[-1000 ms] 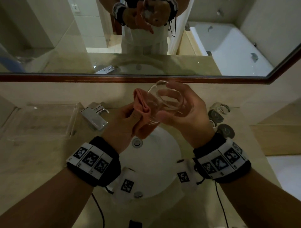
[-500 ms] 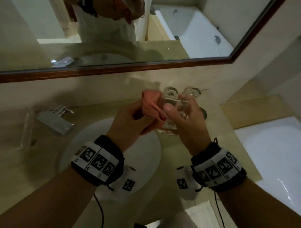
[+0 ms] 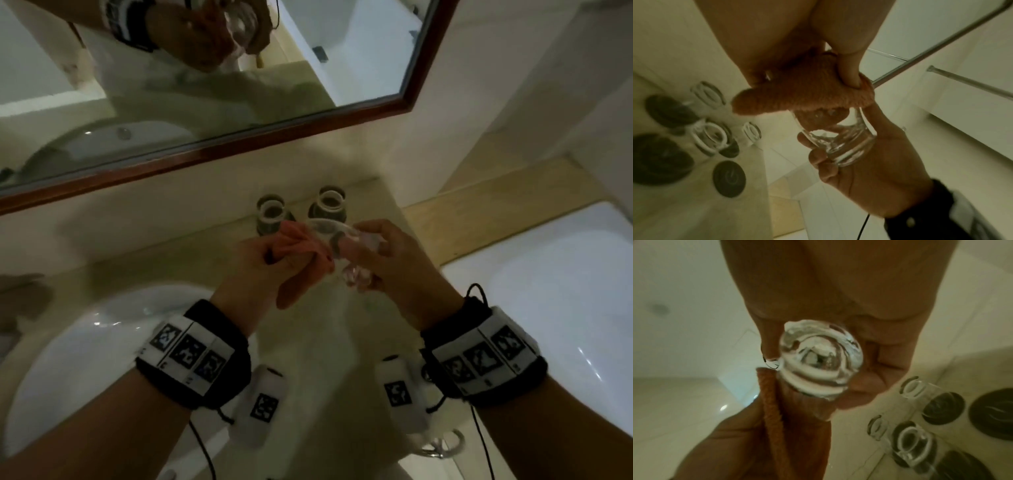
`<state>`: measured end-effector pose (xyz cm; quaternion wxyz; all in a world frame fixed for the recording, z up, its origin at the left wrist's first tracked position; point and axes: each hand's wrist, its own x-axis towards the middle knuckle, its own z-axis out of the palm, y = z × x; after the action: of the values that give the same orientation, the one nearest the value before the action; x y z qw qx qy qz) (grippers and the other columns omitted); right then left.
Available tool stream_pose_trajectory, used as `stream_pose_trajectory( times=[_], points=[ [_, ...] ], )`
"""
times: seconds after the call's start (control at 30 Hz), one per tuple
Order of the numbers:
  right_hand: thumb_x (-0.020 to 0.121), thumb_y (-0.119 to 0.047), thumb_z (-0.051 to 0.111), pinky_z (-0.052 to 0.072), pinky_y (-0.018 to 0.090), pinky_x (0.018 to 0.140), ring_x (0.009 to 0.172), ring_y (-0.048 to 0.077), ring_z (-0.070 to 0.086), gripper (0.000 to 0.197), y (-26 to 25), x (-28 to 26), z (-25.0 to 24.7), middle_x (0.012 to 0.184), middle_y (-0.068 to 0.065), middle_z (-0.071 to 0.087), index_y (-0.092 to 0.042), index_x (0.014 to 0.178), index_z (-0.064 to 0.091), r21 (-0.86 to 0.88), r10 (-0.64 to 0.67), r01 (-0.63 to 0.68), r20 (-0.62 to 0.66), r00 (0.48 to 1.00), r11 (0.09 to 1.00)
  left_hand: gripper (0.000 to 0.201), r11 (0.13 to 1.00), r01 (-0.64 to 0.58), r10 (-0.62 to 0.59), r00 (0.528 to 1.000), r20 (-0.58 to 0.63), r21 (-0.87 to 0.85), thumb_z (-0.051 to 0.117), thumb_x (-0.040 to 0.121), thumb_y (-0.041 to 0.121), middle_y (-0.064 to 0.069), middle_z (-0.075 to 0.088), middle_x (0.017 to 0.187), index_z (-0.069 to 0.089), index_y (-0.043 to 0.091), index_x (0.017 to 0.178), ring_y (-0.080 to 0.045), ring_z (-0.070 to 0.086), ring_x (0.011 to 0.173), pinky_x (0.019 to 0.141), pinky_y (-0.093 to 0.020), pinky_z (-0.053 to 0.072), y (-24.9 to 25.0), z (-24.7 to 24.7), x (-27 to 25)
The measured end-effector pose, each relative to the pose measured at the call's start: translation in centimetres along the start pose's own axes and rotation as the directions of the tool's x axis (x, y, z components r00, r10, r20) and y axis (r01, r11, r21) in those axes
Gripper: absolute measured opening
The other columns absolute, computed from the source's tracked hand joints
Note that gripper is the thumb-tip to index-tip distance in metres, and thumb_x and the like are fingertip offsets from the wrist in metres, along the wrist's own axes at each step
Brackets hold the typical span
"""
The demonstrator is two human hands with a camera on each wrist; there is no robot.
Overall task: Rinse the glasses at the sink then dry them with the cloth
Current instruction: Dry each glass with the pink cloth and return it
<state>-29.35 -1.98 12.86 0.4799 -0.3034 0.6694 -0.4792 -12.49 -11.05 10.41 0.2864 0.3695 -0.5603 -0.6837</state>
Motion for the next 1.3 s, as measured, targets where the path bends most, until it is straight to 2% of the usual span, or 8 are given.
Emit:
stream_pose_trajectory(
  times=[0.13, 0.23, 0.43, 0.7, 0.93, 1.03, 1.17, 1.3],
  points=[
    [0.073, -0.042, 0.082, 0.050, 0.019, 0.063, 0.073, 0.006, 0.064, 0.052, 1.9, 3.4, -4.6, 0.102, 0.003, 0.070, -0.013, 0.111, 0.063, -0.015, -0.062, 0.060, -0.124, 0.990, 0.998, 0.018, 0.991, 0.122, -0.125, 0.991, -0.045, -0.061, 0.075, 0.078, 0.034, -0.010, 0.076, 0.085, 0.079, 0.017, 0.083, -0.024, 0.071, 0.074, 0.071, -0.043, 0.055, -2.1, 3.6, 3.9],
    [0.076, -0.024, 0.085, 0.053, 0.013, 0.058, 0.075, -0.004, 0.067, 0.047, 3.0, 5.8, -7.0, 0.102, 0.001, 0.068, -0.009, 0.114, 0.063, -0.023, -0.115, 0.113, -0.157, 0.981, 0.993, 0.028, 0.980, 0.179, -0.188, 0.975, -0.119, -0.082, 0.075, 0.072, 0.043, -0.013, 0.076, 0.093, 0.079, 0.018, 0.086, -0.027, 0.070, 0.079, 0.068, -0.041, 0.051, -3.5, 5.2, 6.2],
    [0.062, -0.037, 0.090, 0.064, 0.036, 0.074, 0.091, 0.013, 0.073, 0.065, 6.7, 10.0, -8.9, 0.112, -0.003, 0.070, -0.027, 0.121, 0.065, -0.164, -0.211, 0.174, -0.246, 0.946, 0.971, 0.021, 0.977, 0.201, -0.212, 0.925, -0.316, -0.069, 0.065, 0.084, 0.034, -0.004, 0.078, 0.095, 0.075, 0.019, 0.095, -0.027, 0.072, 0.095, 0.070, -0.038, 0.053, -5.4, 5.3, 8.3],
    [0.068, -0.031, 0.091, 0.036, -0.003, 0.071, 0.079, 0.003, 0.049, 0.070, 10.0, 13.9, -6.9, 0.105, 0.000, 0.059, -0.018, 0.132, 0.064, -0.569, -0.337, 0.224, -0.101, 0.936, 0.791, 0.052, 0.961, 0.177, -0.234, 0.929, -0.287, -0.211, 0.080, 0.064, 0.053, -0.013, 0.076, 0.105, 0.076, 0.015, 0.100, -0.031, 0.073, 0.099, 0.073, -0.038, 0.062, -6.1, 3.2, 8.8],
    [0.063, -0.033, 0.093, 0.036, 0.001, 0.073, 0.082, 0.008, 0.055, 0.071, 12.9, 15.9, -5.7, 0.106, 0.006, 0.064, -0.013, 0.126, 0.067, -0.639, -0.365, 0.238, -0.072, 0.928, 0.731, 0.059, 0.945, 0.129, -0.215, 0.937, -0.275, -0.302, 0.087, 0.051, 0.056, -0.008, 0.078, 0.099, 0.078, 0.018, 0.095, -0.024, 0.075, 0.093, 0.070, -0.031, 0.060, -6.3, 1.6, 8.1],
    [0.062, -0.033, 0.093, 0.042, 0.016, 0.077, 0.088, 0.010, 0.059, 0.076, 13.0, 16.1, -5.6, 0.114, 0.007, 0.064, -0.012, 0.129, 0.064, -0.648, -0.351, 0.231, -0.059, 0.935, 0.726, 0.056, 0.945, 0.103, -0.190, 0.946, -0.263, -0.312, 0.088, 0.048, 0.057, -0.004, 0.078, 0.096, 0.080, 0.021, 0.090, -0.020, 0.075, 0.090, 0.069, -0.028, 0.060, -6.1, 1.4, 7.8],
    [0.061, -0.032, 0.093, 0.041, 0.020, 0.091, 0.116, 0.022, 0.056, 0.087, 12.1, 15.7, -5.3, 0.135, 0.010, 0.048, -0.015, 0.138, 0.055, -0.655, -0.305, 0.188, -0.068, 0.950, 0.732, 0.056, 0.956, 0.091, -0.177, 0.938, -0.297, -0.280, 0.088, 0.047, 0.061, -0.002, 0.078, 0.099, 0.080, 0.026, 0.090, -0.019, 0.074, 0.095, 0.076, -0.031, 0.060, -5.7, 1.0, 7.0],
    [0.071, -0.037, 0.087, 0.047, 0.024, 0.085, 0.103, 0.019, 0.056, 0.067, 7.9, 13.3, -3.5, 0.122, 0.009, 0.055, -0.011, 0.127, 0.060, -0.586, -0.555, 0.451, 0.004, 0.832, 0.673, 0.034, 0.970, 0.064, -0.143, 0.930, -0.339, -0.235, 0.084, 0.069, 0.041, -0.004, 0.077, 0.101, 0.076, 0.022, 0.096, -0.024, 0.073, 0.098, 0.084, -0.041, 0.060, -4.7, 0.5, 5.8]
  ],
)
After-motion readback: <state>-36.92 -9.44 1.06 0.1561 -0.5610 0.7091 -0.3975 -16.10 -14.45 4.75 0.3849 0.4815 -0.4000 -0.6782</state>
